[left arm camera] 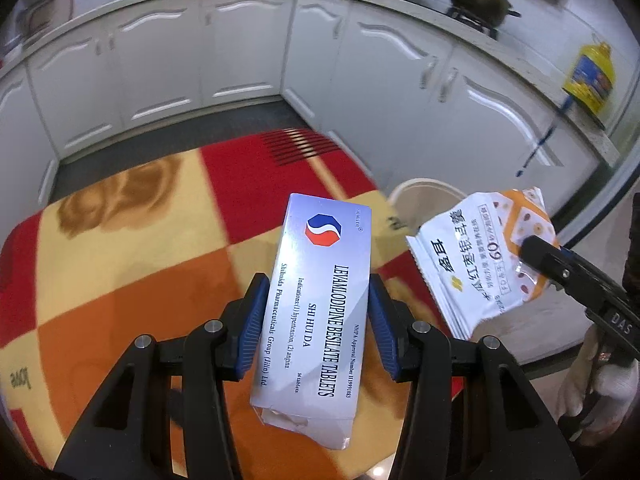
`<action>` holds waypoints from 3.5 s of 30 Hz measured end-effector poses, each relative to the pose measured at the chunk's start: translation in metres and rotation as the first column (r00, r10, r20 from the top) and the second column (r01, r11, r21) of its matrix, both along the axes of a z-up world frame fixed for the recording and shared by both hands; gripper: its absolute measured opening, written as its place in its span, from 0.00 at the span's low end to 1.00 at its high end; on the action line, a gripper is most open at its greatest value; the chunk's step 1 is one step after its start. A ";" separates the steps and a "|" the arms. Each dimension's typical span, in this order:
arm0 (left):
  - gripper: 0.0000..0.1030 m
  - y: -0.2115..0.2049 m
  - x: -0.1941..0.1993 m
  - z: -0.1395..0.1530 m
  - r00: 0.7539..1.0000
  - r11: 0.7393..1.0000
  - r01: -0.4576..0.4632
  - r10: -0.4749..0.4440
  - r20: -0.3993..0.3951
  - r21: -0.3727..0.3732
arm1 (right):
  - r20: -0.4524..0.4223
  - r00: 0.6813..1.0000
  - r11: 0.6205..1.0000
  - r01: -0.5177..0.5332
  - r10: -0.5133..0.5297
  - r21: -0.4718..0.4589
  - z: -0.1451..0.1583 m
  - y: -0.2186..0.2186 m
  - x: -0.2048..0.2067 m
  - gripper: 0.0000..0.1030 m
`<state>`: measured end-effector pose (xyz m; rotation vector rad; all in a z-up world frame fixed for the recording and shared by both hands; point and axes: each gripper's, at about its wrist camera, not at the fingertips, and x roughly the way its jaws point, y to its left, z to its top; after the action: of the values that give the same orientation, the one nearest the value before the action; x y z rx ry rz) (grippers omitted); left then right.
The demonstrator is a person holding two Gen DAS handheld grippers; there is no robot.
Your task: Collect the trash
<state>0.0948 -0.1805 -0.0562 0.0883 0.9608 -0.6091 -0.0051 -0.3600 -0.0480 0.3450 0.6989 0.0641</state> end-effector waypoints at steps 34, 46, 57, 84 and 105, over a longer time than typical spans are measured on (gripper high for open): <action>0.66 -0.173 0.024 -0.051 0.972 0.982 0.140 -0.160 -0.172 -0.126 | -0.183 0.914 0.932 0.356 -0.363 -0.069 -0.075 -0.132 -0.022 0.58; 0.67 -0.146 -0.001 -0.026 0.992 0.985 0.114 -0.119 -0.035 -0.129 | -0.119 0.926 0.931 0.344 -0.358 -0.124 -0.058 -0.100 -0.026 0.72; 0.77 -0.103 -0.032 0.008 0.988 0.988 0.067 -0.047 0.146 -0.137 | 0.000 0.928 0.915 0.368 -0.373 -0.167 -0.020 -0.075 -0.043 0.89; 0.77 -0.035 -0.088 0.062 0.915 0.990 -0.040 0.090 0.394 -0.133 | 0.209 0.912 0.888 0.396 -0.352 -0.235 0.037 -0.014 -0.073 0.98; 0.77 -0.027 -0.102 0.071 0.892 0.989 -0.071 0.119 0.436 -0.127 | 0.234 0.907 0.885 0.402 -0.349 -0.234 0.044 -0.001 -0.080 1.00</action>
<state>-0.0070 -0.2079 0.0148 0.0789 0.4841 -0.5185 -0.0854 -0.3614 -0.0043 0.1960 0.4363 -0.3683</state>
